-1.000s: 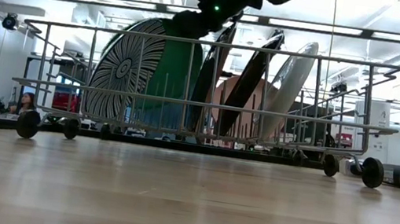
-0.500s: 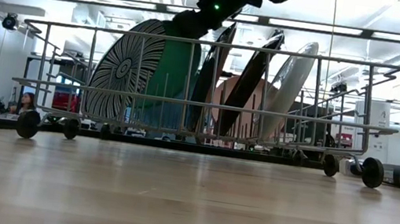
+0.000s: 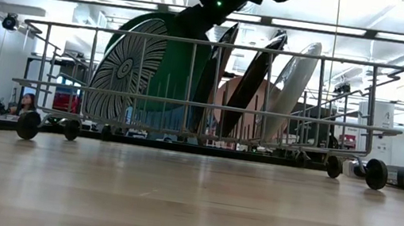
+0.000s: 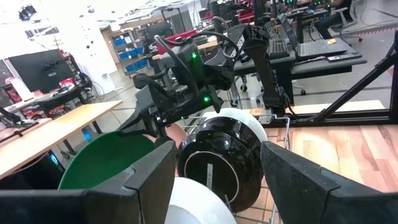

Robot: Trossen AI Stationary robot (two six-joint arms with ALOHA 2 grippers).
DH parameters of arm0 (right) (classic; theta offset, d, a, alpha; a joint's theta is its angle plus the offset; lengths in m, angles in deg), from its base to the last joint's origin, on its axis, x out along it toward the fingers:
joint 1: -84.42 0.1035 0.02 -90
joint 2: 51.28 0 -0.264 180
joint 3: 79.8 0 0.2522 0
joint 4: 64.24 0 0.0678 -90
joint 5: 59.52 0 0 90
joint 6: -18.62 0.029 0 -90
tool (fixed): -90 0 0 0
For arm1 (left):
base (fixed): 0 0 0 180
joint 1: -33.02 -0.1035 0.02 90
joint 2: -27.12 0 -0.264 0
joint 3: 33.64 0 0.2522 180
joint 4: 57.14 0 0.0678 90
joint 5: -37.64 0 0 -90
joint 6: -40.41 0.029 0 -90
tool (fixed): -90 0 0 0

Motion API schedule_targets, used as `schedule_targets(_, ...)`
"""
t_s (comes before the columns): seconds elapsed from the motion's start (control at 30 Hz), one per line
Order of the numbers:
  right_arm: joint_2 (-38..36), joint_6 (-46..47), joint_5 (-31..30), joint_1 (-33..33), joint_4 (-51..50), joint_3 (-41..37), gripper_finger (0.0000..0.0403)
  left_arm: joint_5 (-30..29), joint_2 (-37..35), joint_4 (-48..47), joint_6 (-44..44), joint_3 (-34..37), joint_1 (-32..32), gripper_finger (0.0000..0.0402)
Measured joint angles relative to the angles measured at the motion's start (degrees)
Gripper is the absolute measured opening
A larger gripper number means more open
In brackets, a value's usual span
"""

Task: Sort dishes
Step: Put the green plate into the dish rack

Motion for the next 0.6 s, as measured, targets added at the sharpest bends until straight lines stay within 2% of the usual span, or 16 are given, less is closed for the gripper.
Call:
schedule_targets(0.3, -0.1, -0.6, -1.6, 0.8, -2.2, 0.1, 0.0001, -0.2, 0.6, -0.1, 0.2, 0.0, 0.0, 0.0223)
schedule_targets(0.6, -0.3, 0.1, 0.2, 2.2, -4.5, 0.0, 0.0000, -0.2, 0.6, -0.1, 0.2, 0.0, 0.0, 0.0223)
